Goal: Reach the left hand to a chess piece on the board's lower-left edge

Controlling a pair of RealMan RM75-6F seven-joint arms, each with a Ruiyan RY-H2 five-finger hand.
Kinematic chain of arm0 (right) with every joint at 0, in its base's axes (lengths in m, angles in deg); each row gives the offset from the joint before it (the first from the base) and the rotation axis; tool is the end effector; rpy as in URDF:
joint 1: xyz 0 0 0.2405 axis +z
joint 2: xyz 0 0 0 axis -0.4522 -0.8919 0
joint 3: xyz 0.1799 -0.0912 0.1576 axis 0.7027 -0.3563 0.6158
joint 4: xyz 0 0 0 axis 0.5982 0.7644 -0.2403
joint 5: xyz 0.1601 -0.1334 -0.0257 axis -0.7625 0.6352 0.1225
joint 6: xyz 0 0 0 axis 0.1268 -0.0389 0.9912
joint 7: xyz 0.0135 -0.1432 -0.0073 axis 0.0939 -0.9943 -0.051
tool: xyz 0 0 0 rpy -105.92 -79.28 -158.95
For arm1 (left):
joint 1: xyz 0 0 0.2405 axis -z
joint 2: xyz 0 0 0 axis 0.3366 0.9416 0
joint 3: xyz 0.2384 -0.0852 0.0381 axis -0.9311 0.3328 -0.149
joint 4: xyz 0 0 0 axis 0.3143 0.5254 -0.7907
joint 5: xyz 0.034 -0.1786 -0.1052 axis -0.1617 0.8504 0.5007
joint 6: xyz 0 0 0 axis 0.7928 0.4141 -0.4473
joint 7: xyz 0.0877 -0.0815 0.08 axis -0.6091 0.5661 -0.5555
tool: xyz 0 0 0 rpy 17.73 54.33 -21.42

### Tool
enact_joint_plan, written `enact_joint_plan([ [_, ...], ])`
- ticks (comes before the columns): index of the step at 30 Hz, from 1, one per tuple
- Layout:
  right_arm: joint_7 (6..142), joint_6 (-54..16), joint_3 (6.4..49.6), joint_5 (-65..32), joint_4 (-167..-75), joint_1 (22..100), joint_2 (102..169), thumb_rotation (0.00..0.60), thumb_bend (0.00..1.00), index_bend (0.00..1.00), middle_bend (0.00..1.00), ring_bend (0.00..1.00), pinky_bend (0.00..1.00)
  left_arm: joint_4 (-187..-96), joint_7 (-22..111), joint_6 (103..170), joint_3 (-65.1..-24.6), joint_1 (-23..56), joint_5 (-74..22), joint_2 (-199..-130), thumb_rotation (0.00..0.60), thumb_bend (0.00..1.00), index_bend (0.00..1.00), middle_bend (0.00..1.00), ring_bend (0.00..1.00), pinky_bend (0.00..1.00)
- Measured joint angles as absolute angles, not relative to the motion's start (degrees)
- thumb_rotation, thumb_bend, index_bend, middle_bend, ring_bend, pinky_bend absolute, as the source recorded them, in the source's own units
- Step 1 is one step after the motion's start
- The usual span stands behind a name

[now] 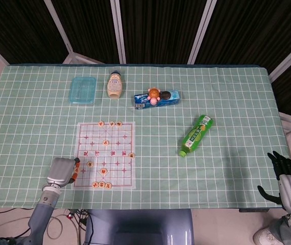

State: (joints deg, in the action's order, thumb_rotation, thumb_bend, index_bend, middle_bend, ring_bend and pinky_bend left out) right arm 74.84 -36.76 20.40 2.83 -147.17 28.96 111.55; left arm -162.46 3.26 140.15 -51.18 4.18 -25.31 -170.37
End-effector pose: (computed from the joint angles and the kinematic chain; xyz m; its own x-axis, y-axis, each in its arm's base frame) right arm -0.3093 -0.1628 0.1657 0.2869 -0.0848 0.9542 -0.9498 0.1043 0.2948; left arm -0.2339 0.2396 -0.0180 0.5944 0.3407 0.7285 0.8007 -0.1661 -0.5756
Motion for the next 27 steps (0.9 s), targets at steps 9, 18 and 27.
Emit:
enact_joint_plan([
  [9,74.75,-36.85,20.43,2.85,-147.16,28.95,111.62,0.600,0.30,0.00,0.00,0.00,0.00,-162.55,3.38,140.44,-51.38,4.45,-25.22,-170.23,0.600,0.32,0.50,1.00,0.99,1.00],
  [18,74.83,-36.90,20.45,2.84,-147.17,28.92,111.62,0.600,0.30,0.00,0.00,0.00,0.00,-162.57,2.83,140.75,-51.67,4.53,-24.68,-170.11,0.600,0.31,0.47,1.00,0.99,1.00],
  [27,75.10,-37.01,20.43,3.03,-147.06,28.88,111.66,0.600,0.30,0.00,0.00,0.00,0.00,-162.69,2.84,140.82,-51.75,4.67,-24.44,-169.75,0.600,0.30,0.41,1.00,0.99,1.00],
])
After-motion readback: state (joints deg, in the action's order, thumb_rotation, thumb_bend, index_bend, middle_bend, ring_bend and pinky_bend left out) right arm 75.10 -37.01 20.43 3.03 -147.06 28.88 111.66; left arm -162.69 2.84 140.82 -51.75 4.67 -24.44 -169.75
